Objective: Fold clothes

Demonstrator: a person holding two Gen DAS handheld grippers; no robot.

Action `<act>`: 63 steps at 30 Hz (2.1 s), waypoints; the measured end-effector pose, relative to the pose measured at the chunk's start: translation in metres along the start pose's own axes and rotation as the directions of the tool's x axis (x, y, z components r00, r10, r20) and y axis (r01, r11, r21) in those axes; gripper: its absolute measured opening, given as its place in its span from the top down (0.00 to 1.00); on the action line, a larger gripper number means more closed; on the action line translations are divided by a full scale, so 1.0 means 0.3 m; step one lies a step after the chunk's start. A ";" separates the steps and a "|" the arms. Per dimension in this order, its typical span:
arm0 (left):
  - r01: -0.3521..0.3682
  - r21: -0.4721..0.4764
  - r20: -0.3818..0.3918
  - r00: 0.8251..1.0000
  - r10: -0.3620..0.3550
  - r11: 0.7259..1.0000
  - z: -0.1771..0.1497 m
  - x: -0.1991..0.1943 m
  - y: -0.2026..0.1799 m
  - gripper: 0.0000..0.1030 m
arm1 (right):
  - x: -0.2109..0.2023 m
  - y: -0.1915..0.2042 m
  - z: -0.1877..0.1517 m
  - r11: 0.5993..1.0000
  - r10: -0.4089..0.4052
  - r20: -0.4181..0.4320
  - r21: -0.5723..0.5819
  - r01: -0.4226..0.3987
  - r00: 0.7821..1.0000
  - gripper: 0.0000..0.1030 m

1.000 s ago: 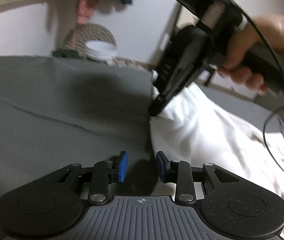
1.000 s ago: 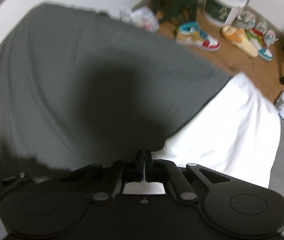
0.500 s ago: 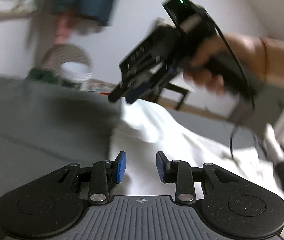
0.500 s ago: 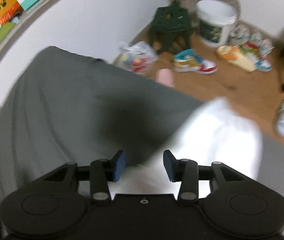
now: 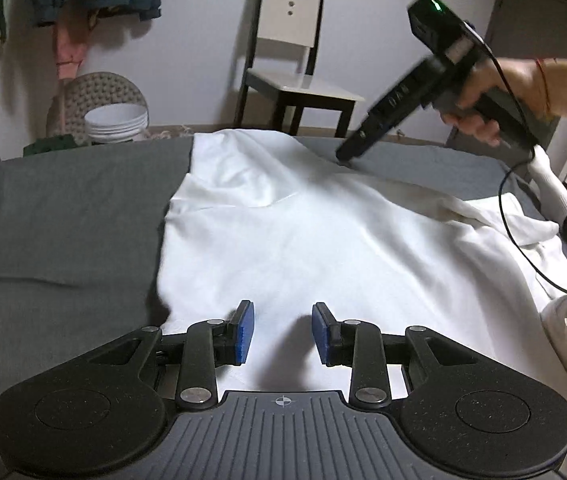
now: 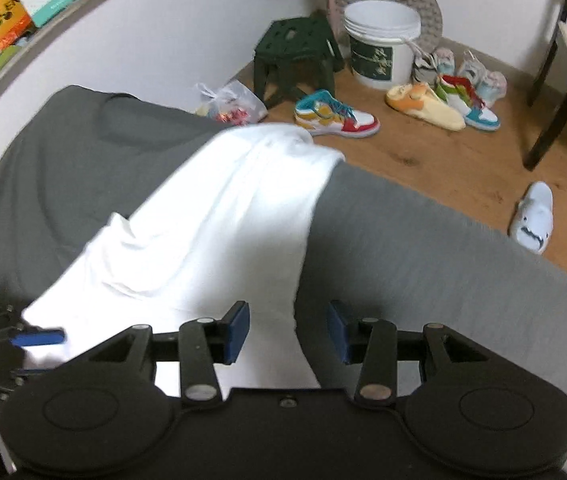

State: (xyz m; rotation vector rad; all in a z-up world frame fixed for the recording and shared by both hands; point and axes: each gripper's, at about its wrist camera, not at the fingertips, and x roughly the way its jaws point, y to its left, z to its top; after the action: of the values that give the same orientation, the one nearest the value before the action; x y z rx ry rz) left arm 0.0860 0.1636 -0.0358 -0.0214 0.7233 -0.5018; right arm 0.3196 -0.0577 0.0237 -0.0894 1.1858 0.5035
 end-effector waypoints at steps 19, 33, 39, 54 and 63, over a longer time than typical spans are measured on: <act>-0.001 -0.105 -0.005 1.000 0.000 0.995 -0.015 0.047 0.059 0.68 | 0.069 0.001 -0.010 0.998 0.055 0.064 -0.031 -0.053 0.996 0.94; -0.049 -0.118 0.013 0.999 0.051 0.992 -0.016 0.047 0.073 0.69 | 0.081 0.006 0.011 1.000 -0.016 0.102 -0.006 0.016 0.995 0.96; -0.041 -0.120 0.016 0.999 0.043 0.992 -0.018 0.045 0.083 0.69 | 0.080 -0.009 0.017 0.999 -0.017 0.096 0.042 0.013 0.995 0.94; -0.050 -0.094 0.017 0.999 0.052 0.994 -0.015 0.061 0.066 0.68 | -0.246 -0.132 -0.211 0.998 -0.045 0.133 0.040 0.040 0.990 0.39; -0.074 -0.078 0.024 0.997 0.076 0.994 -0.020 0.057 0.048 0.68 | -0.387 -0.154 -0.519 0.988 -0.153 0.190 0.001 0.155 0.970 0.19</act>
State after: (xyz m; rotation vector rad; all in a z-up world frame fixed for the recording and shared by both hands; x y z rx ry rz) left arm 0.0992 0.1694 -0.0538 -0.0733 0.7140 -0.4012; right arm 0.1723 -0.1874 0.0594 -0.1412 0.9796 0.3745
